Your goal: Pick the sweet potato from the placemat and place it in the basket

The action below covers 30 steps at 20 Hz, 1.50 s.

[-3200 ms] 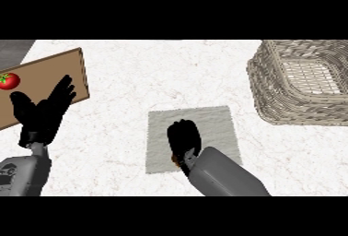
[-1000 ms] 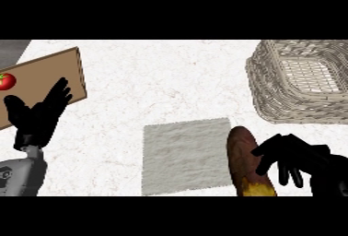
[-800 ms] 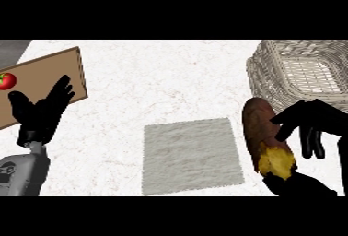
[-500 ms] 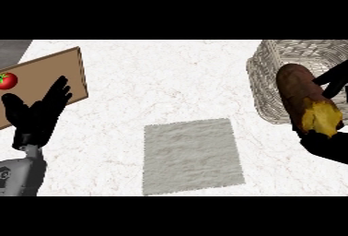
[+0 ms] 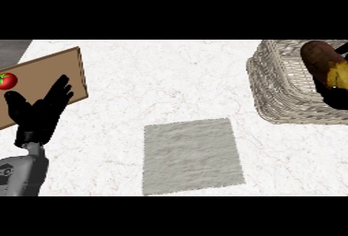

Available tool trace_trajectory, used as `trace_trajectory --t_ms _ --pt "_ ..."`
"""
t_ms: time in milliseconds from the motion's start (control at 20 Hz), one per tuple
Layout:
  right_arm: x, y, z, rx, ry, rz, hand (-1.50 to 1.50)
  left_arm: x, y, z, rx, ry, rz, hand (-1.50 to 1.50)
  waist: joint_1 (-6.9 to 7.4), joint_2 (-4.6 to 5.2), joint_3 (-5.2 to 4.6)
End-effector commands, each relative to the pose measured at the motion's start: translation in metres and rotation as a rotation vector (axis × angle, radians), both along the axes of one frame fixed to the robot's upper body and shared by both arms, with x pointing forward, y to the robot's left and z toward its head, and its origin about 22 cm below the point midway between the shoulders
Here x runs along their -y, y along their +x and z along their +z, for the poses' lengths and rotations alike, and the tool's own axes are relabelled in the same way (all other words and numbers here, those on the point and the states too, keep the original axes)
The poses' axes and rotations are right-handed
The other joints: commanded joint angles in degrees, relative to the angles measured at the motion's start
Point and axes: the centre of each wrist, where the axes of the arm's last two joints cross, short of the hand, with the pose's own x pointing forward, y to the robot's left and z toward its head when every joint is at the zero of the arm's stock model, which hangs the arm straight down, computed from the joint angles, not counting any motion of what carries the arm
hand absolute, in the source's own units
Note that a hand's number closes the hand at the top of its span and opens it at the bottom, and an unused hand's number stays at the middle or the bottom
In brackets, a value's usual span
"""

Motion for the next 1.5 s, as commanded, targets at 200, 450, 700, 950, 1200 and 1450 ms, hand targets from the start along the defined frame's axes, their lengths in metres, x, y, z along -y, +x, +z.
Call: trace_trajectory --t_ms 200,450,700,950,1200,1450 --pt "0.035 0.025 -0.047 -0.012 0.06 0.011 1.5 -0.001 -0.002 -0.003 -0.002 -0.002 -0.005 0.0 -0.11 -0.05 -0.01" --pt "0.06 0.045 -0.057 0.043 0.118 -0.239 1.5 -0.001 -0.003 0.003 0.0 0.015 -0.017 0.0 0.2 0.1 0.02" --pt "0.07 0.077 -0.075 -0.037 0.105 -0.171 -1.5 0.008 0.002 -0.01 0.027 0.007 -0.005 0.0 0.13 0.04 -0.01" --pt "0.079 0.085 -0.081 0.017 0.128 -0.061 -1.5 0.018 0.006 -0.007 -0.002 0.003 -0.005 0.0 0.06 0.04 0.0" --pt "0.092 0.087 -0.059 0.068 0.293 -0.113 -1.5 0.002 0.004 0.006 0.0 0.006 0.002 0.0 -0.01 -0.09 0.0" --pt "0.143 0.078 -0.029 0.147 0.593 -0.219 -1.5 -0.004 0.003 -0.001 -0.004 0.02 -0.002 0.0 -0.07 -0.01 0.03"
